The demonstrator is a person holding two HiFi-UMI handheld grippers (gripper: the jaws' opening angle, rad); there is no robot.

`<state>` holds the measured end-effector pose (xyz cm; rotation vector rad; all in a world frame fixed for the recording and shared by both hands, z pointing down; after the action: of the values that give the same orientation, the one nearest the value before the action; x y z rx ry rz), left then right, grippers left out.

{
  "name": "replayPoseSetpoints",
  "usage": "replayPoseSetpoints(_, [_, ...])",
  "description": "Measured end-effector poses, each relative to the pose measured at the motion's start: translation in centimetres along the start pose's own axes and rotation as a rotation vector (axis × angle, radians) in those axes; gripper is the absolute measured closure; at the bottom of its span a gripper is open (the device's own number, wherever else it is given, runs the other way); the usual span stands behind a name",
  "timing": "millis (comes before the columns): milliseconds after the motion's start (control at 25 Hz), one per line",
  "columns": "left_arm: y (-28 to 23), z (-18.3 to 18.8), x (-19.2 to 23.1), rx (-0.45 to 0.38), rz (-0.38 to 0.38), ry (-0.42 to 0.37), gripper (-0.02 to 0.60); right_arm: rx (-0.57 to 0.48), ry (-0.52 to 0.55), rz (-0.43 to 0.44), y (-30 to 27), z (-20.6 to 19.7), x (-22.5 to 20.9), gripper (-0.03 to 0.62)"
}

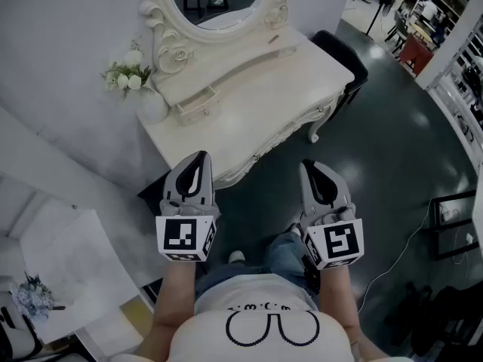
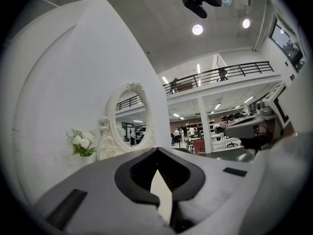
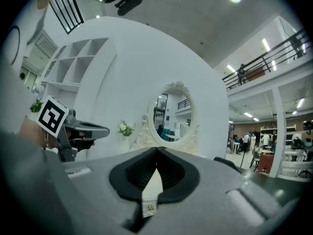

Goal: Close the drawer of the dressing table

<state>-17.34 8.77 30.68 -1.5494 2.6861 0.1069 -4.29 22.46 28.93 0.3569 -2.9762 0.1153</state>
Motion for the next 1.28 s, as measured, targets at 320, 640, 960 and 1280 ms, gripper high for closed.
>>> replayPoseSetpoints(320, [-1.5, -0.8, 1.2, 0.01, -0.015, 0.005, 0.583, -0.008, -0.031, 0.002, -2.5, -0.3, 0.4, 0.592])
replayPoseSetpoints(640, [-7.8, -2.7, 3.0, 0.037, 0.061, 0.021, 0.583, 0.014, -0.023, 0.101, -9.6, -2.1, -3.0, 0.592])
replayPoseSetpoints(960, [-17.1, -4.4, 5.4, 0.086, 0.207, 0.03, 0.583, 0.025, -0.03, 0.286, -20.4, -3.3, -8.0, 0.592])
replayPoseSetpoints(1280, [-24.4, -4.5, 8.0, 0.118, 0.385, 0.037, 0.583, 0.032, -0.041, 0.441, -29.5, -3.5, -13.0, 0.592])
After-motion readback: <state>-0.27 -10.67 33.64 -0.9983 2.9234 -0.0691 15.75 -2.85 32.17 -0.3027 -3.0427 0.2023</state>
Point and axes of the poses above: the fingertips, and each gripper's own axes: y backward along the fingers, x to its left, z out of its top, the point moved 1 cm from there along y, backward along the fingers, and after that the axes turned 3 degrees about -y, right-handed, at the moved point
